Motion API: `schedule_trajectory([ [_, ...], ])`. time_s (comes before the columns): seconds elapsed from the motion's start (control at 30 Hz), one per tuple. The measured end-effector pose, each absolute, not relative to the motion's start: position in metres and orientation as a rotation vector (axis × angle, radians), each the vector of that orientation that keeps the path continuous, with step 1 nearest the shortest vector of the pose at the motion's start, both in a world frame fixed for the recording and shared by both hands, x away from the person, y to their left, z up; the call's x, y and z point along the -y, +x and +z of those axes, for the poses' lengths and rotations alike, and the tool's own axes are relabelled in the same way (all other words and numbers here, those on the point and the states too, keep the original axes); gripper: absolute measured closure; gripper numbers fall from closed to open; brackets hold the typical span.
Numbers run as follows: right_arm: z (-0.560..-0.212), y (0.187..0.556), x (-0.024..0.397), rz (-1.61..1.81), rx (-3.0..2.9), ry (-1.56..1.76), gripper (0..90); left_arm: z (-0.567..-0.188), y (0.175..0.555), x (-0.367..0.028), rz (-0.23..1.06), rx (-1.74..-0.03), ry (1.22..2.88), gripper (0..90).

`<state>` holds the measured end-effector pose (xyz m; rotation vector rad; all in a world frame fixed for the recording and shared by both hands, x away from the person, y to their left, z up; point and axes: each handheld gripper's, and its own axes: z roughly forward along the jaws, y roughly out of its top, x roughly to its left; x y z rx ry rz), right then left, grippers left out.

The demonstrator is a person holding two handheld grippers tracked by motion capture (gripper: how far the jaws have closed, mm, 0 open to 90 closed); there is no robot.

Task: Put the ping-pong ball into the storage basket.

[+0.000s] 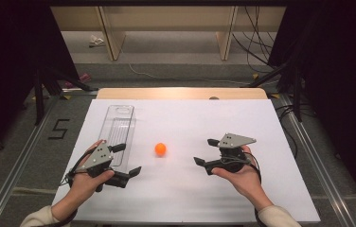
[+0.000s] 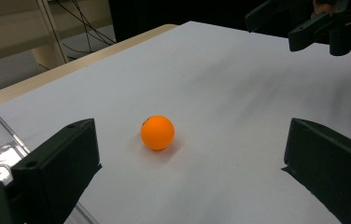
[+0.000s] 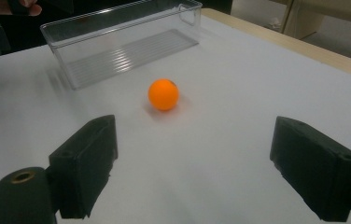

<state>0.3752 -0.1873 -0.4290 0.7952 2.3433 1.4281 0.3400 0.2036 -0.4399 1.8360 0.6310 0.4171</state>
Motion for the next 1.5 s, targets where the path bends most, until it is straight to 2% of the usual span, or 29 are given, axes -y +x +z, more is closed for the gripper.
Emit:
schedule_trajectory([
  [1.5,-0.438,0.398,0.147,1.425,-2.382,0.781,16.0,-0.439,0.339,-0.203,0.416,-0.622,1.834,2.9],
])
